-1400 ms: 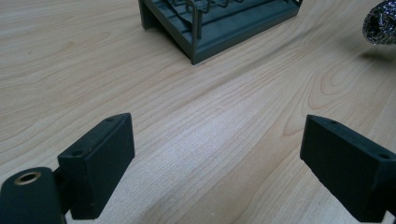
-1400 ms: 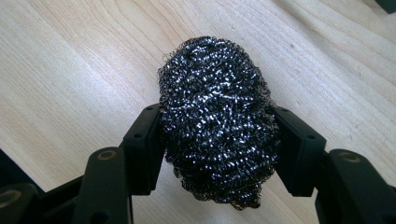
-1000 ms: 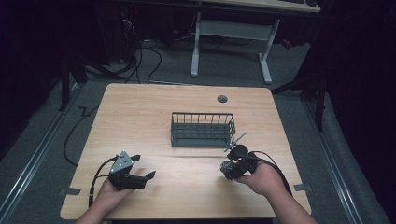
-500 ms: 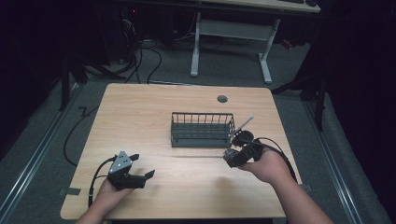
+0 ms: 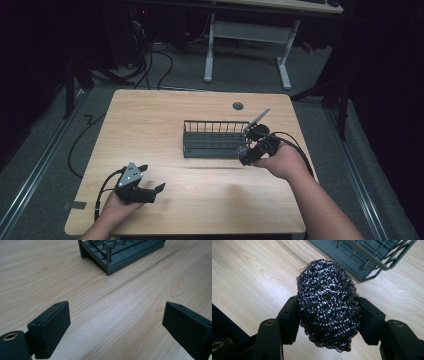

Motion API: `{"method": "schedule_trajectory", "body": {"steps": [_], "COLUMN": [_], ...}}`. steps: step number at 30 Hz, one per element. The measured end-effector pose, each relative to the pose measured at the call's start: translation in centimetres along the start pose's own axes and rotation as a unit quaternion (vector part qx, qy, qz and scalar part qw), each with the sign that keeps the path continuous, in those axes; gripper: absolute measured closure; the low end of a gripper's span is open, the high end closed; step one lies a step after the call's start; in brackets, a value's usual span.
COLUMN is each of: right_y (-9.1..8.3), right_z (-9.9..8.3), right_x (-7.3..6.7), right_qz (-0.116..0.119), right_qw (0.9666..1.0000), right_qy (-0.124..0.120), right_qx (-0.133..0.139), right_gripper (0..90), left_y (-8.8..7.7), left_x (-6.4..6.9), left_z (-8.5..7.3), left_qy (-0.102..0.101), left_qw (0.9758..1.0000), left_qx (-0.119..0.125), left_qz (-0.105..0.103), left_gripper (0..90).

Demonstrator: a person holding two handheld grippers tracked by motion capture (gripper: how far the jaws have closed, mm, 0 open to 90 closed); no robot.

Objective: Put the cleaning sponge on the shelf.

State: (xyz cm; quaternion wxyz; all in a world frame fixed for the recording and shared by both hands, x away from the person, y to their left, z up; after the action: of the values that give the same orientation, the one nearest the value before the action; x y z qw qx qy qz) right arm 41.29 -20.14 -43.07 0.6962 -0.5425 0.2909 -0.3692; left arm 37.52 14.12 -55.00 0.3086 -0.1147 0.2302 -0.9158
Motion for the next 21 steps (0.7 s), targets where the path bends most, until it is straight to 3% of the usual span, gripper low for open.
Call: {"method": "schedule_trajectory", "body": {"steps": [5, 21], "right_y": [0.0, -0.2], "right_z": [0.8, 4.5], "right_x": [0.3, 1.9], "right_qz": [-0.002, -0.009], "right_qw": [1.0, 0.9997], "right_qy": [0.0, 0.02], "right_qx": [-0.004, 0.008], "right_gripper": [42.4, 42.4], "left_y": [0.0, -0.1], "left_x": [0.2, 0.1], "left_z": [0.0, 0.0], "left_qy": [0.002, -0.011], "left_qw": [0.9999, 0.9997], "left_qx": [-0.002, 0.009], "left_qz": [-0.014, -0.019], "left_gripper": [8.4, 9.8]}}
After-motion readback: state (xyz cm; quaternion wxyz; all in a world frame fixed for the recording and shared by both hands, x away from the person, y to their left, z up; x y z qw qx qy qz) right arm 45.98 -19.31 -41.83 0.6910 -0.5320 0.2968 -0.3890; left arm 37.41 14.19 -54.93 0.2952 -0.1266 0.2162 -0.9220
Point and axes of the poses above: each handheld gripper's, and its own axes: y roughly forward along the jaws, z roughly out of its top, x roughly to its right, the point moved 6 cm from there along y, roughly forward along the jaws, and after that the axes turned 5 degrees about -z, right-handed, at the moved point
